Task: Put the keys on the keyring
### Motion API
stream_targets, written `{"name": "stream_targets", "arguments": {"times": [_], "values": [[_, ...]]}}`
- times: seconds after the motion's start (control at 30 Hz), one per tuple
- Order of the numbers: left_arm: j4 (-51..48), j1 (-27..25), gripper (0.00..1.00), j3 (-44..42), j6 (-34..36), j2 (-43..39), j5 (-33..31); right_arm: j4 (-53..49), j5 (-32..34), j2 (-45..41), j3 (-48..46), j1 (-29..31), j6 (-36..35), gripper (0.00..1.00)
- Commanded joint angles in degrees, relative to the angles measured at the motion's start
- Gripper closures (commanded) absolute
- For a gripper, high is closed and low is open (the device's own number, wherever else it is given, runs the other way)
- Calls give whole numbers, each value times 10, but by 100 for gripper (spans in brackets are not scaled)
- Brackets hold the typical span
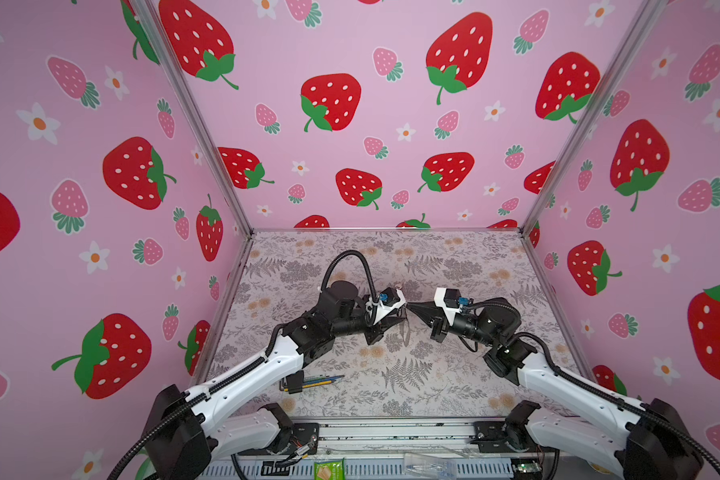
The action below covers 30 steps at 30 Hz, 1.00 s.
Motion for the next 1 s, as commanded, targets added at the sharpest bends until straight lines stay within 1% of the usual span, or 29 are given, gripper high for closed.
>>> {"name": "stream_targets", "arguments": {"times": [0.0, 0.1, 0.23, 0.4, 0.53, 0.6, 0.7, 0.83, 0.97], "values": [[-5, -3, 78, 31, 11, 7, 18, 43, 5, -4, -5, -3, 20, 100], [-7, -6, 81, 33, 12, 11, 17, 52, 11, -4, -8, -4, 26, 100], [-8, -11, 82, 37, 16, 20, 12, 66, 20, -2, -13, -3, 37, 100], [-14, -23, 86, 48, 21, 33, -23, 77, 29, 3, -18, -3, 46, 100], [-9, -31, 88, 53, 19, 39, -50, 82, 41, -1, -25, -3, 49, 100], [-6, -34, 89, 53, 18, 42, -61, 86, 54, -7, -29, -3, 51, 100], [-4, -39, 89, 57, 14, 49, -73, 88, 76, -15, -34, -3, 53, 100], [-12, -44, 91, 66, 12, 61, -66, 97, 85, -23, -40, -3, 56, 100], [-33, -44, 93, 81, 17, 74, -38, 100, 81, -25, -44, -3, 55, 100]]}}
